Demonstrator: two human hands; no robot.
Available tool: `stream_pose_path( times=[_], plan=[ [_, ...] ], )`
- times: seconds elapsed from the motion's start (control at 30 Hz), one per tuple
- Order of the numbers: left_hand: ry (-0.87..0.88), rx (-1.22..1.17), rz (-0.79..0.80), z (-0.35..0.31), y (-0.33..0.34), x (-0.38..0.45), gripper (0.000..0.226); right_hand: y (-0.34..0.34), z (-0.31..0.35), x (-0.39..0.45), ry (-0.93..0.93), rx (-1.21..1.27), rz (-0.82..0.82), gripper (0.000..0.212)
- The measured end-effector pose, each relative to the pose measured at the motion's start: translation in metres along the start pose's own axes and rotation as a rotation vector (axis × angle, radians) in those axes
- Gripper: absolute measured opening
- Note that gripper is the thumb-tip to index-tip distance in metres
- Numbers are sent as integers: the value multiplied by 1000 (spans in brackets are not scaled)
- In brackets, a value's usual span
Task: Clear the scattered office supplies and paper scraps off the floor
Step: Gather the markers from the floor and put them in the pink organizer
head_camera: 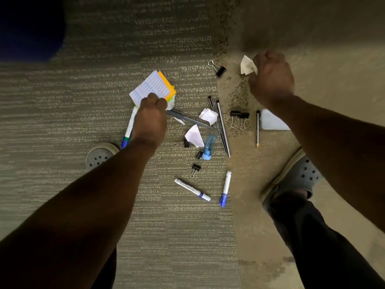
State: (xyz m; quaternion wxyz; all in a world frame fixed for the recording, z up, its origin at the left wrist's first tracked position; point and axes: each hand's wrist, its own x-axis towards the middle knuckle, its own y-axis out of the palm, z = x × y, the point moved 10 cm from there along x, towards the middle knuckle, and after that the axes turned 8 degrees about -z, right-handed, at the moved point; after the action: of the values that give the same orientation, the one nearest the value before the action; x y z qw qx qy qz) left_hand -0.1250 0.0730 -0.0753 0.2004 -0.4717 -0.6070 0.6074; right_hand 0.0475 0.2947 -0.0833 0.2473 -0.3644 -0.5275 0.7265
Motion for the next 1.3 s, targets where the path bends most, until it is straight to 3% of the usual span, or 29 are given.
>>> stream_pose_path(
  times=[0.17,0.27,0.43,0.53,0.63,0.83,0.97,1.07,1.2,1.3],
  plan=[
    [-159,-282,-233,33,-42,-6,28,-5,43,-30,-11,271,-74,37],
    [-253,-306,-313,52,-56,-10,36,15,73,-50,-50,312,41,29],
    [-500,-355,-511,88,-78,-20,28,50,107,-76,-158,179,258,52],
    [-333,-369,-425,59,-71,-17,21,58,114,-80,-178,157,298,44],
    [-162,-385,-234,20,-42,-17,19,70,113,-81,-208,52,363,44],
    [-160,-266,76,-4,22,-23,28,71,110,-81,-349,-79,396,49],
    [-146,-202,105,-7,34,-19,27,70,109,-84,-436,-132,376,40],
    [-41,-94,142,-17,42,-19,32,68,109,-90,-457,-96,358,36],
    [42,-73,156,-25,47,-20,42,62,100,-91,-334,-5,296,30],
    [17,-101,135,-26,46,-20,32,60,95,-97,-234,94,310,32]
  ],
)
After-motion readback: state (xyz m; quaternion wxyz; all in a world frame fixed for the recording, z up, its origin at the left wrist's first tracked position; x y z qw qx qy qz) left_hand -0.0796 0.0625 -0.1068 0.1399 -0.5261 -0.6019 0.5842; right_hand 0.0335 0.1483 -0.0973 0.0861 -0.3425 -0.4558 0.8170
